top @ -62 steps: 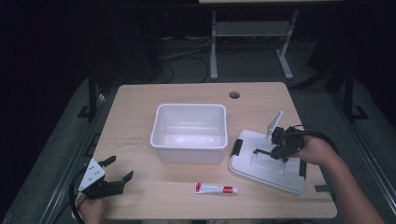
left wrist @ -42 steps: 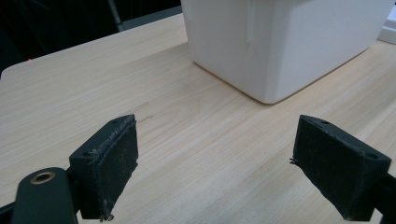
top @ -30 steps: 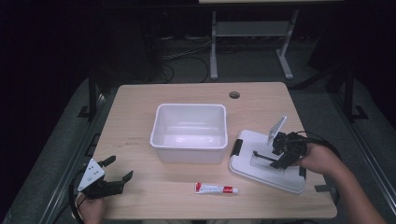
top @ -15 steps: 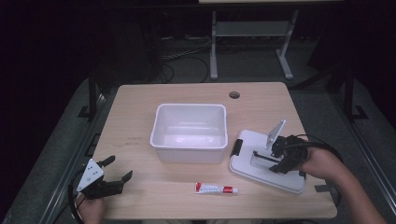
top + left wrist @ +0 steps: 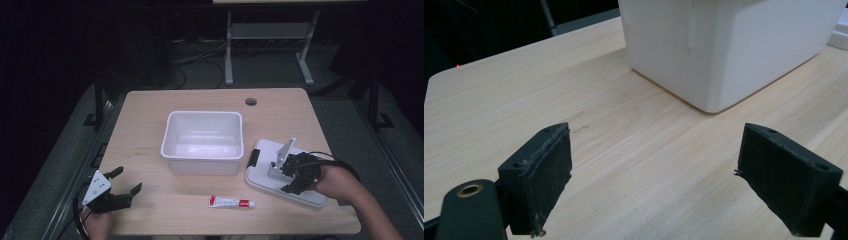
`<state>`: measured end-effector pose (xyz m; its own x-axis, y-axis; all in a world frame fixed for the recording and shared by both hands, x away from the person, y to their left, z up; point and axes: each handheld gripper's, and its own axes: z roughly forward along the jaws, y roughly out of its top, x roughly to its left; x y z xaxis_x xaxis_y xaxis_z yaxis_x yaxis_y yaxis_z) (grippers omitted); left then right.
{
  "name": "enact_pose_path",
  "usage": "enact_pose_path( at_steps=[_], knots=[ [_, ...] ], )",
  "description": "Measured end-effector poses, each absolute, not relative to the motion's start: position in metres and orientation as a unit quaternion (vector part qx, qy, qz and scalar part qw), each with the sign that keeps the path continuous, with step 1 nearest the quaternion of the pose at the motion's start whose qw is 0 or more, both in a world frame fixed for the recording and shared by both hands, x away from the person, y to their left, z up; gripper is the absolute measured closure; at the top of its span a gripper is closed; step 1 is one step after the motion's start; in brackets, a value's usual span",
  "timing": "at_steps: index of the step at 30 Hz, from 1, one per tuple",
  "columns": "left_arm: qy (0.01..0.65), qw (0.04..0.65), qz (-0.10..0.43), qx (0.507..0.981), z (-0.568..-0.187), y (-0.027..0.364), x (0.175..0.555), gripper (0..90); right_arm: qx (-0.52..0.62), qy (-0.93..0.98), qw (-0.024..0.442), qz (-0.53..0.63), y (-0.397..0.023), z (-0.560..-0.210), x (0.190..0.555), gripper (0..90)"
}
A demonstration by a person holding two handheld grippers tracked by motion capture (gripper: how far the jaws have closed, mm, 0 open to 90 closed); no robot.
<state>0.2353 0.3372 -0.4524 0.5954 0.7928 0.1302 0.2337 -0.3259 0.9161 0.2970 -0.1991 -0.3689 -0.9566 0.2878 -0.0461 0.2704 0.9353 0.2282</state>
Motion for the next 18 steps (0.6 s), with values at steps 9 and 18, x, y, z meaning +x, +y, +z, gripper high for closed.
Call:
enact_pose_path(
  at_steps=[9,18],
  knots=[
    [0.338,0.472,0.296,0.759,-0.452,0.337,0.235,13.5,0.117,0.986,0.041,0.113,-0.186,-0.373,0.285,43.4],
    [0.339,0.472,0.296,0.758,-0.452,0.337,0.235,13.5,0.093,0.989,0.036,0.113,-0.169,-0.381,0.276,42.8]
  ],
)
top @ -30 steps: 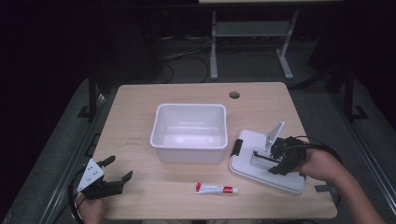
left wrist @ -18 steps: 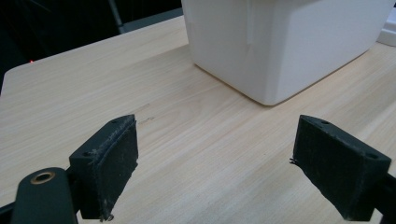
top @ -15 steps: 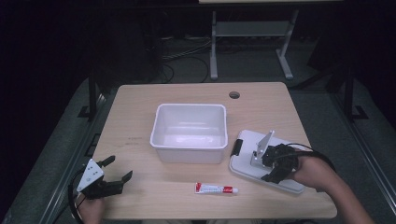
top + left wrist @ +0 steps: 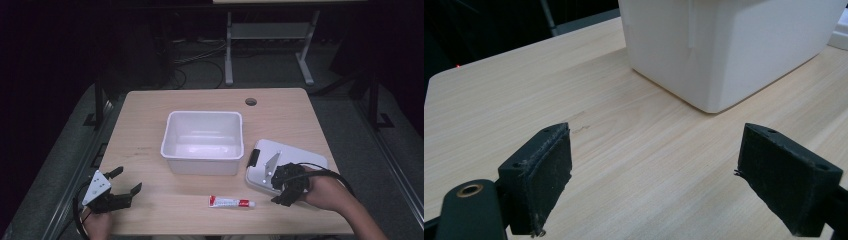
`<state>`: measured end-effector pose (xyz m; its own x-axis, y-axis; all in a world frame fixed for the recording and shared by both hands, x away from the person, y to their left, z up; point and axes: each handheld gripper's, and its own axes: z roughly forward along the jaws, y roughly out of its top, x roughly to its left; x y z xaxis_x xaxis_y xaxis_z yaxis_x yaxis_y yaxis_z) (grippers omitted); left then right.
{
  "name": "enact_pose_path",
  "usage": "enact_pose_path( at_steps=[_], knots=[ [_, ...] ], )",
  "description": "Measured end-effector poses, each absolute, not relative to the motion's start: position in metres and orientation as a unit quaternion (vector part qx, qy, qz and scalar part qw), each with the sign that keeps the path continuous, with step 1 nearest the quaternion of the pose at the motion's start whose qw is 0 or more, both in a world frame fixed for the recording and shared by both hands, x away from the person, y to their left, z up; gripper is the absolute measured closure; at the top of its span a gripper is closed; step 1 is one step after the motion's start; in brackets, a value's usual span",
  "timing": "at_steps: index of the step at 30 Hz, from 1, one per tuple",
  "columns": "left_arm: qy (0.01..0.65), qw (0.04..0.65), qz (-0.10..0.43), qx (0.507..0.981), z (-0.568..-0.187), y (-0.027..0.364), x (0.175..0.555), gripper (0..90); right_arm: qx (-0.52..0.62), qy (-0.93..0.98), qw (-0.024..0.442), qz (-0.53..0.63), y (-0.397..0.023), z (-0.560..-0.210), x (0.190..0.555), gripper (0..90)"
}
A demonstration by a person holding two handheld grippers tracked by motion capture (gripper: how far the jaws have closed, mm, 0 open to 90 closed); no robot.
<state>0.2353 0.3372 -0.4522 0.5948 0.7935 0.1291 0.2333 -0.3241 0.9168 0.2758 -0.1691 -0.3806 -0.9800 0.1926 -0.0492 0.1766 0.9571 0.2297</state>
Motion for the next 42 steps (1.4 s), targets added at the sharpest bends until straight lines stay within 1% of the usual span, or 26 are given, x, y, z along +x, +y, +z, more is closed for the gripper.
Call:
enact_pose_path(
  at_steps=[24,42],
  knots=[
    [0.338,0.473,0.298,0.757,-0.452,0.338,0.235,13.5,0.043,0.992,0.024,0.12,-0.122,-0.387,0.268,42.6],
    [0.339,0.476,0.297,0.755,-0.452,0.339,0.235,13.5,0.027,0.992,0.006,0.122,-0.094,-0.398,0.271,43.8]
  ],
)
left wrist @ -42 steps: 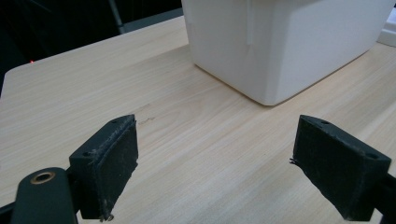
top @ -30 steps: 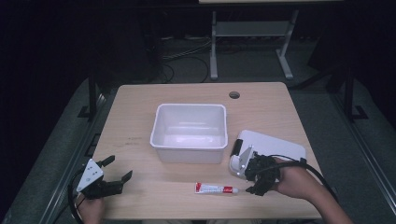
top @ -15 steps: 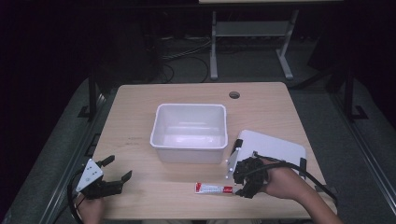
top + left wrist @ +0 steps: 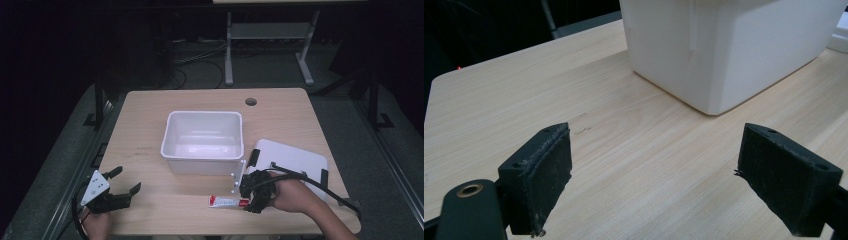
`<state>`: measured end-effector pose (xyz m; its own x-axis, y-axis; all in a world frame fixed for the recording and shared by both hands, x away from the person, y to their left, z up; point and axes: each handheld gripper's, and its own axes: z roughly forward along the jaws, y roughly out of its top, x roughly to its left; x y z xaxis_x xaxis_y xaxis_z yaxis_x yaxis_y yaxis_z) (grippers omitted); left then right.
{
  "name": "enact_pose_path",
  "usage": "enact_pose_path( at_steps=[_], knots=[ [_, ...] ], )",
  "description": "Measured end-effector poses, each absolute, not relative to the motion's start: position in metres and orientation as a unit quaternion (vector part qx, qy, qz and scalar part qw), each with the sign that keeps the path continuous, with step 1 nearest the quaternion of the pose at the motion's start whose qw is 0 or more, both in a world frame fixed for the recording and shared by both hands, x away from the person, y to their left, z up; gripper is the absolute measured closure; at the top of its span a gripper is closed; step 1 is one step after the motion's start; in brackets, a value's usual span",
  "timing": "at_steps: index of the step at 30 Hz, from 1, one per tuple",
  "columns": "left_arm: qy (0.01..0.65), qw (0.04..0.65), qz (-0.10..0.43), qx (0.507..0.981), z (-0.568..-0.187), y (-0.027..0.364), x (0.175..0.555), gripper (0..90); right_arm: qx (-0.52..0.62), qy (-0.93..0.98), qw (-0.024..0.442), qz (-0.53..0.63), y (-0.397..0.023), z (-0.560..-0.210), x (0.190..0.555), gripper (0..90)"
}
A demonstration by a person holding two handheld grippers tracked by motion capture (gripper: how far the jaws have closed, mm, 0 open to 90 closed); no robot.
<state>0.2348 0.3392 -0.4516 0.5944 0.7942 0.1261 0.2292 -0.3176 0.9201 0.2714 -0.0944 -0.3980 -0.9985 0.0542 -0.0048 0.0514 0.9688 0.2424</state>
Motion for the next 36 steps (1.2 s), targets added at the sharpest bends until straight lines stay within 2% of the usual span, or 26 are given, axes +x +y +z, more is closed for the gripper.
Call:
enact_pose_path(
  at_steps=[36],
  knots=[
    [0.337,0.477,0.298,0.755,-0.451,0.34,0.235,13.5,0.013,0.997,-0.005,0.071,-0.064,-0.429,0.279,61.1]
  ],
)
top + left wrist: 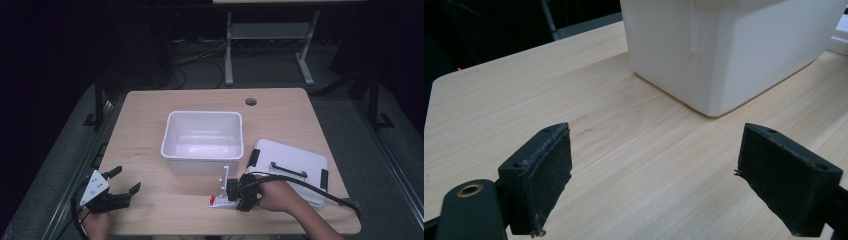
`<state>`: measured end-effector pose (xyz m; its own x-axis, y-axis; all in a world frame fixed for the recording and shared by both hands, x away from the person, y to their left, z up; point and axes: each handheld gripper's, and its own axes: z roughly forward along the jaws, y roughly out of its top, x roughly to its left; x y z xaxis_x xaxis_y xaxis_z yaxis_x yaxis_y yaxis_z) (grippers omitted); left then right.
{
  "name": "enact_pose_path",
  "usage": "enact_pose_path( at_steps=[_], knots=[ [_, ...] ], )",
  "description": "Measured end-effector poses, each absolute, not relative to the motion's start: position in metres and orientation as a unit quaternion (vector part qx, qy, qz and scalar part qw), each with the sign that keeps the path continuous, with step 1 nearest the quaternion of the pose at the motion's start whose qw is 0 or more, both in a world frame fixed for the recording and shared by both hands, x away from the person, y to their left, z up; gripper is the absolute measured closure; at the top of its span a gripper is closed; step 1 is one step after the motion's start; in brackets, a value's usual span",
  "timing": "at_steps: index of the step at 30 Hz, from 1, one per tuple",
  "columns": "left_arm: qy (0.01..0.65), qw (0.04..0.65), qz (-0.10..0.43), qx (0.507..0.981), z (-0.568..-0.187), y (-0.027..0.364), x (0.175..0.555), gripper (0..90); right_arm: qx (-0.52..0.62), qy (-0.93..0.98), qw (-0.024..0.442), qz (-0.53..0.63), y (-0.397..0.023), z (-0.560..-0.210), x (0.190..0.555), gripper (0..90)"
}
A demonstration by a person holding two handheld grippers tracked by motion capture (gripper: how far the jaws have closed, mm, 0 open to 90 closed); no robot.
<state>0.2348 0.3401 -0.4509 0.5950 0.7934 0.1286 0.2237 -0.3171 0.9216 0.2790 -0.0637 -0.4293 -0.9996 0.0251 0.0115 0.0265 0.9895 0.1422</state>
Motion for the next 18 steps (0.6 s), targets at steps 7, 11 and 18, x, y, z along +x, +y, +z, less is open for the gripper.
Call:
enact_pose_path(
  at_steps=[7,11,18],
  knots=[
    [0.337,0.478,0.298,0.755,-0.4509,0.3402,0.2349,13.5,-0.01,-0.998,0.001,-0.07,-0.0627,-0.4312,0.278,65.9],
    [0.337,0.478,0.297,0.754,-0.451,0.3403,0.2351,13.5,-0.009,-0.998,-0.002,-0.067,-0.0626,-0.4319,0.2783,67.7],
    [0.337,0.478,0.297,0.755,-0.4509,0.3398,0.2353,13.5,-0.005,-0.998,-0.005,-0.068,-0.0626,-0.4319,0.2778,68.3]
  ],
)
